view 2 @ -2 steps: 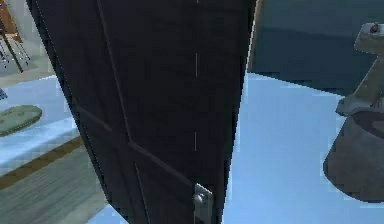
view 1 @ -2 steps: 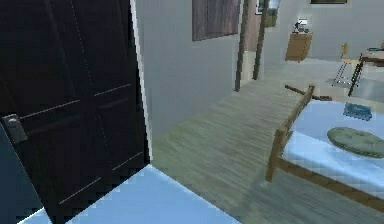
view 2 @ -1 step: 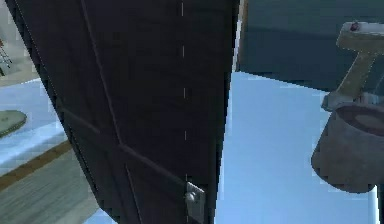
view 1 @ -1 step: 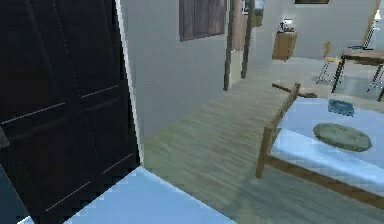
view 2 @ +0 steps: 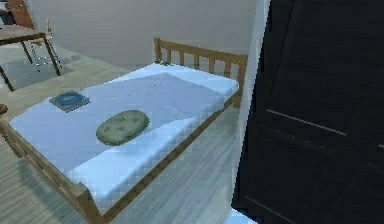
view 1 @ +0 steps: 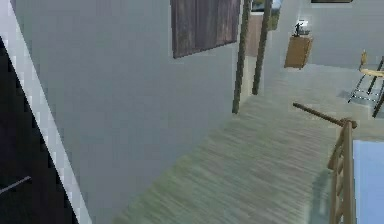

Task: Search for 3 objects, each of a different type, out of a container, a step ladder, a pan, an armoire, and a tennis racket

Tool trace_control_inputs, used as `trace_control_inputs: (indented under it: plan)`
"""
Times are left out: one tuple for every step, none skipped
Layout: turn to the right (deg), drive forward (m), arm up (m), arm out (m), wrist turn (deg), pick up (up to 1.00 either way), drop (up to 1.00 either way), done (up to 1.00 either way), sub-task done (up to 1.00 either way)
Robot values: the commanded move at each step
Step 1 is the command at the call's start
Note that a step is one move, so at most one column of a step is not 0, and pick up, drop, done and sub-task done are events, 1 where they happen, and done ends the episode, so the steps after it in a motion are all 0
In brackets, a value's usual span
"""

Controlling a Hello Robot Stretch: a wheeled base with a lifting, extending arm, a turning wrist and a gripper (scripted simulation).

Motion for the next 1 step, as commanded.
trace_control_inputs:
  plan:
    - [0.0,0.6,0.0,0.0,0.0,0.0,0.0,0.0,0.0]
